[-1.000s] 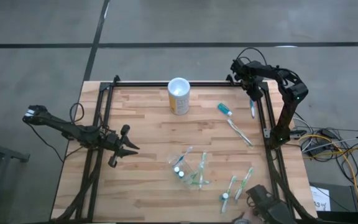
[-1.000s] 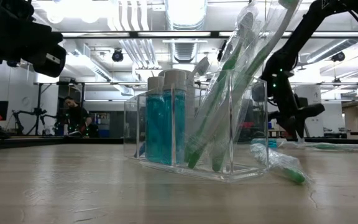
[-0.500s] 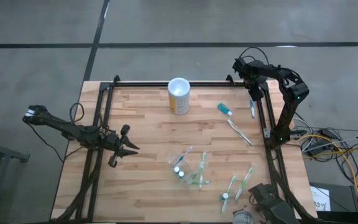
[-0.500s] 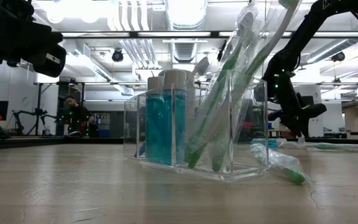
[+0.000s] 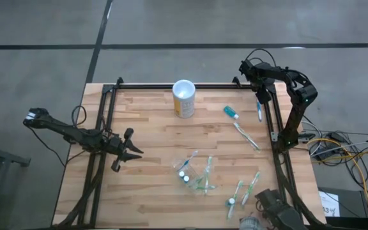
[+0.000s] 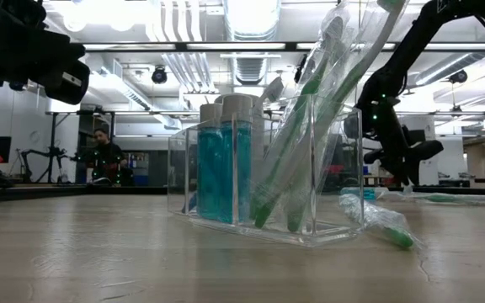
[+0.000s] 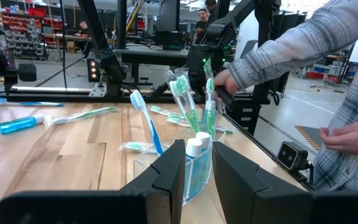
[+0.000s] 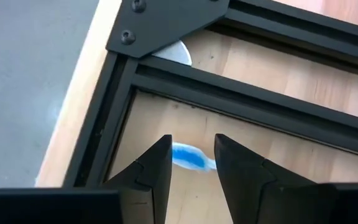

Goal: Pick & Place toothbrushing station
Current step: Put the blue toothbrush into the left section of the transparent organizer

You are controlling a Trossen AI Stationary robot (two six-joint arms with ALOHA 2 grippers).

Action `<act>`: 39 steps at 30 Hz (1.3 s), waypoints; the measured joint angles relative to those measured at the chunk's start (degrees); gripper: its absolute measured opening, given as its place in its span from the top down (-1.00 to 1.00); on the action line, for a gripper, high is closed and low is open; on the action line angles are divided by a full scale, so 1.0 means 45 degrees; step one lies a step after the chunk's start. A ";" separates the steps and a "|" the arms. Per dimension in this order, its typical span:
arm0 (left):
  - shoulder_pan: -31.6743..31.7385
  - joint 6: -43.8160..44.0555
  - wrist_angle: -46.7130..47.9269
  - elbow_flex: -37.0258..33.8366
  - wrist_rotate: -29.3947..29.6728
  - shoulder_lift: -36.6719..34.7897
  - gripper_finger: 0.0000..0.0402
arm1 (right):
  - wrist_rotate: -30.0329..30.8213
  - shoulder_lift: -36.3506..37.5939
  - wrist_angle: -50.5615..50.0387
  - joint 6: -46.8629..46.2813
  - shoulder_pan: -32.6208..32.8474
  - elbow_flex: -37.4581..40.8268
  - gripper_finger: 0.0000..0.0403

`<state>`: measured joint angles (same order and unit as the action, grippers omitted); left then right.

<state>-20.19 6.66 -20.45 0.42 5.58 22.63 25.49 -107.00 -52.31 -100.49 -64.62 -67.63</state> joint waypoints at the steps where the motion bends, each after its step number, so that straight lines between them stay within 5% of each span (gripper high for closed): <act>1: 0.0001 0.0000 0.0000 -0.0003 0.0000 0.0000 0.58 | -0.0060 0.0000 -0.0018 0.0072 0.0031 0.0009 0.44; 15: -0.0003 0.0000 0.0004 -0.0001 0.0000 0.0000 0.58 | -0.1819 0.0000 0.0158 0.0044 0.0181 0.0495 0.49; 25: -0.0003 0.0000 0.0005 -0.0003 0.0000 0.0000 0.58 | -0.1651 0.0386 -0.0431 0.0559 0.0587 0.0495 0.54; 32: -0.0004 0.0000 0.0005 -0.0003 0.0000 0.0000 0.58 | -0.0238 0.0594 -0.2393 0.1420 0.0968 0.0485 0.57; 39: -0.0003 0.0000 0.0005 -0.0003 0.0000 0.0000 0.58 | -0.0793 0.0597 -0.3531 0.1397 0.1409 0.0821 0.56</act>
<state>-20.20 6.66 -20.43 0.40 5.58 22.63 21.92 -104.31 -68.20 -94.20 -58.28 -63.94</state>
